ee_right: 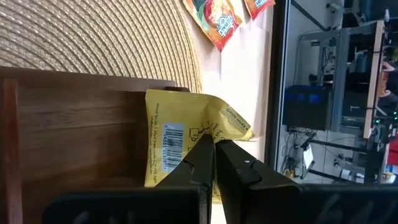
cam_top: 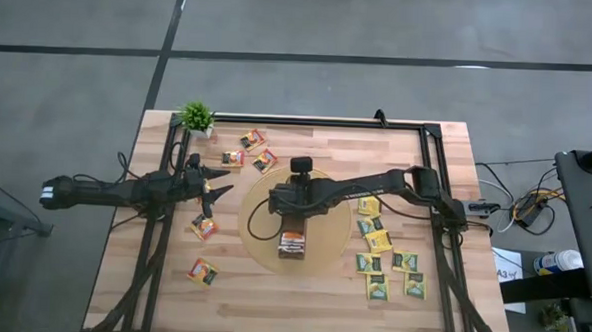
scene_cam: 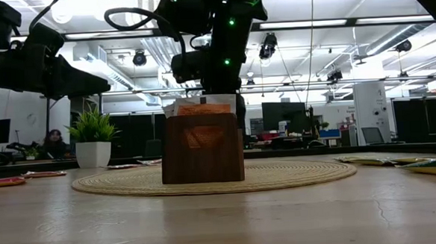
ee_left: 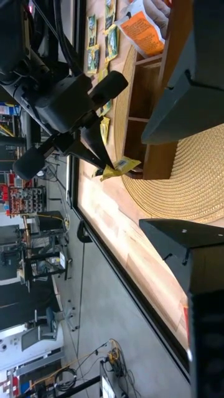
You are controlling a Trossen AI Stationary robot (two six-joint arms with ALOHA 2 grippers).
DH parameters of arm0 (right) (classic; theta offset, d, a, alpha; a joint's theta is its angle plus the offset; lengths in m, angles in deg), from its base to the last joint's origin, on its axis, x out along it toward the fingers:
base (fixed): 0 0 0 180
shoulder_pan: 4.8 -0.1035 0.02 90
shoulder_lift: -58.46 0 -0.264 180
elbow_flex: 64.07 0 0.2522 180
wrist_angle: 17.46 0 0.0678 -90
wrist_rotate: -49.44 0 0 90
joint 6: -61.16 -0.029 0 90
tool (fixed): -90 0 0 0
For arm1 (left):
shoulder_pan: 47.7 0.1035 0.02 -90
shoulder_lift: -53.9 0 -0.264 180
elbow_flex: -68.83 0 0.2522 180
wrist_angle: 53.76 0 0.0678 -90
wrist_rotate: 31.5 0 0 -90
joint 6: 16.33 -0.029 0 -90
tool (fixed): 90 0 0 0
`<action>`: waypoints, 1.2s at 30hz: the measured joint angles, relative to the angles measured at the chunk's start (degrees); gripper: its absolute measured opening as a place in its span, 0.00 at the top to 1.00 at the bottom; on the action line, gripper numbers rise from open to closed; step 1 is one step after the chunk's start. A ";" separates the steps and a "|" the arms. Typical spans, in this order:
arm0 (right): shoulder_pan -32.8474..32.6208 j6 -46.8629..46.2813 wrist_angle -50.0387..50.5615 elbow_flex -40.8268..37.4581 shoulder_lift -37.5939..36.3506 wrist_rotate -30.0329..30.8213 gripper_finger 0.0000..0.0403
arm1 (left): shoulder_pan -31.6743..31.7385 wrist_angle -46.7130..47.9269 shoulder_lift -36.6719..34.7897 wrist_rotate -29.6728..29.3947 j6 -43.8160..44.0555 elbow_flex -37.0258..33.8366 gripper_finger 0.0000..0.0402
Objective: Pick & Place Tea
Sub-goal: Put the yellow tea bag into the top section of the wooden organizer
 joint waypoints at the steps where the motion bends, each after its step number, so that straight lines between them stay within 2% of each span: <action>1: 0.02 -0.31 -0.01 0.00 0.00 0.00 0.97 | 0.00 0.00 0.00 0.00 0.01 0.02 0.50; 8: -0.35 0.14 0.32 0.00 0.00 -3.01 0.94 | 0.02 0.00 0.02 0.00 0.00 0.00 0.50; 26: -1.01 -0.05 2.67 0.49 -0.02 -3.02 0.59 | 0.07 0.00 0.02 0.00 0.00 0.02 0.50; 36: -1.01 -4.12 9.41 2.25 -0.41 -2.95 0.56 | 0.05 0.00 0.00 0.00 0.00 0.00 0.50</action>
